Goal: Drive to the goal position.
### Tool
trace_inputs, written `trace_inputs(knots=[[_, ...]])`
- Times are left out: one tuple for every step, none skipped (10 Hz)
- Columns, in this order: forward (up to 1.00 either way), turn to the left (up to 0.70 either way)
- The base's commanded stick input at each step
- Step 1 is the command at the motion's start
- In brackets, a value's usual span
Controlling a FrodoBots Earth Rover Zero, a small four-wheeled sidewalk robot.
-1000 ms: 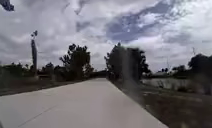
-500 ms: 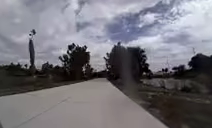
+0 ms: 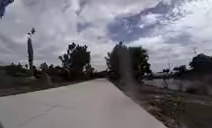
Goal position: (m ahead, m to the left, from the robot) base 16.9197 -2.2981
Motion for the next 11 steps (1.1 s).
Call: trace_inputs(knots=[[0.6,0.01],[0.6,0.01],[0.6,0.01],[0.6,0.01],[0.6,0.01],[0.6,0.01],[0.6,0.01],[0.6,0.01],[0.6,0.01],[0.6,0.01],[0.6,0.01]])
